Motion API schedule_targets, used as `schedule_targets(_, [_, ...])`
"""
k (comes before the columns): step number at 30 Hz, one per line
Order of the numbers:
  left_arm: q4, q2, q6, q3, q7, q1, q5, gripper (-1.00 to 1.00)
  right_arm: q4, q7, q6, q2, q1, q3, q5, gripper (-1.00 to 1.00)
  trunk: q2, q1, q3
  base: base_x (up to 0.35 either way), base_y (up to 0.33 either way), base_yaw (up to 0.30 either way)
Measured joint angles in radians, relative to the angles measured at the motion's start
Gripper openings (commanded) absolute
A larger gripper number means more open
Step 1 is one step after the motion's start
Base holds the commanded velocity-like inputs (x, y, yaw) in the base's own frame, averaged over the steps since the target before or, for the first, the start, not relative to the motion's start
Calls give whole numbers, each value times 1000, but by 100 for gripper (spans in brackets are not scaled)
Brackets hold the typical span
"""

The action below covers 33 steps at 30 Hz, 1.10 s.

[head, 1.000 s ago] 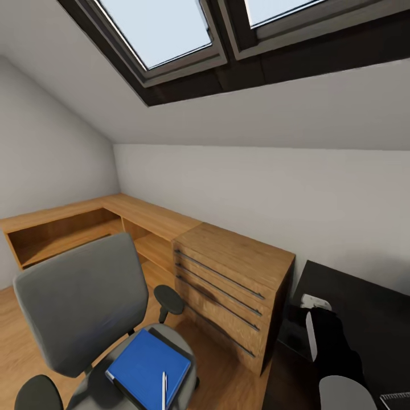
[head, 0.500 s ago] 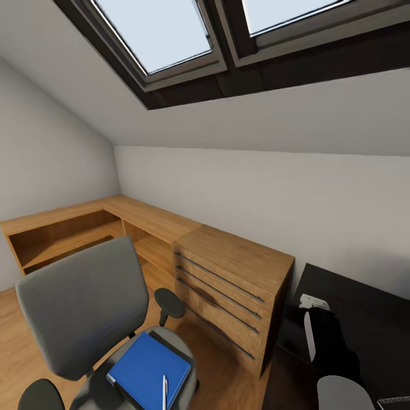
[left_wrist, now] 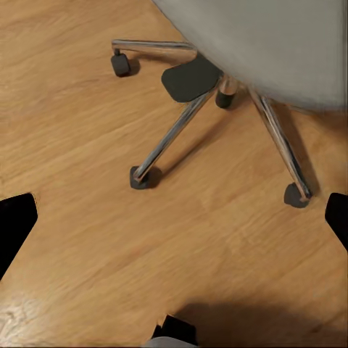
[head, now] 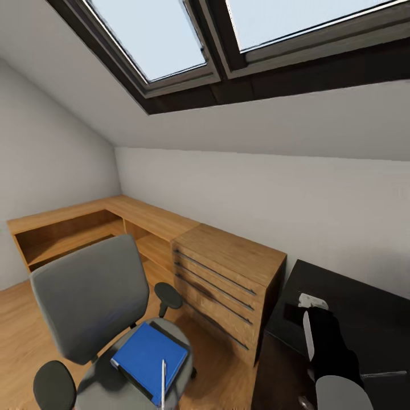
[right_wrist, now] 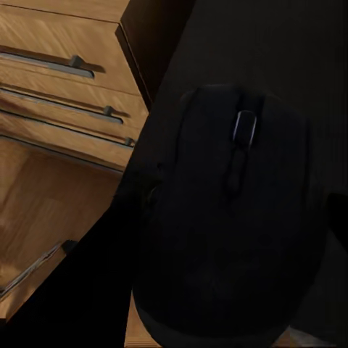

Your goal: In the bedroom, organize the workspace by keeping the computer under the desk, ensuring the monitor is on the desk, placing the keyboard on the desk next to the monitor, placing the mouse on the desk next to the keyboard, moving the folder from the swivel chair onto the desk next to the mouse, stacking the notebook on top of the folder with the pen on top of the notebook, and positioning the swivel chair next to the desk.

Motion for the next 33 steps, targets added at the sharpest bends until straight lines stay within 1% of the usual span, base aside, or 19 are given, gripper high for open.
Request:
schedule_targets(2, [0,-1,0,0,0,0,-1,100,-3,0,0,6,0,-1,1,-100,14,-8,6,-292,-84,-168])
schedule_targets(5, [0,-1,0,0,-1,0,-1,100,-4,0,0,8,0,-1,1,-100,35,-19,16,-282,-79,-214])
schedule_targets(9, [0,-1,-1,0,-3,0,-1,100,-3,1,-2,9,0,-1,1,-100,63,-35,28,-118,-29,-246])
schedule_targets(14, [0,-3,3,-7,-23,0,-8,100,-3,0,-2,10,0,-1,1,-100,63,-35,28,-24,-6,-255])
schedule_targets(16, [-1,-4,6,-11,-30,0,-10,100,-3,1,-2,10,0,-1,1,-100,77,-43,33,-6,-1,-254])
schedule_targets(18, [-8,-5,47,-14,-34,0,-11,100,-3,0,-4,10,0,-3,1,-100,91,-50,39,-2,0,-251])
schedule_targets(19, [-46,-10,94,-16,-35,0,-12,100,-3,0,-7,10,0,-5,1,-100,98,-54,41,-1,0,-250])
schedule_targets(20, [-71,-14,114,-16,-36,0,-11,100,-3,0,-8,10,0,-5,1,-100,105,-58,44,0,0,-249])
schedule_targets(23, [-136,-27,138,-16,-36,0,-11,100,-3,0,-9,9,0,-8,2,-100,126,-70,52,0,0,-248])
schedule_targets(25, [-196,-35,150,-17,-36,0,-11,100,-1,-1,-11,8,0,-9,3,-100,140,-77,57,0,0,-223])
schedule_targets(27, [-258,-46,175,-17,-36,0,-14,100,-1,-1,-21,9,0,-10,2,-100,154,-85,61,0,0,-193])
schedule_targets(28, [-273,-50,185,-17,-36,0,-14,100,-1,-1,-24,9,0,-10,2,-100,161,-89,63,0,0,-178])
schedule_targets(30, [-313,-58,224,-18,-35,0,-14,100,0,-2,-32,11,0,-11,1,-100,175,-96,67,0,0,-171])
schedule_targets(31, [-339,-63,254,-18,-36,-1,-15,100,1,-2,-37,11,0,-13,2,-100,182,-100,69,0,0,-165])
schedule_targets(33, [-404,-76,306,-18,-36,-1,-17,100,2,-1,-47,11,0,-26,-6,-100,196,-108,73,0,0,-164])
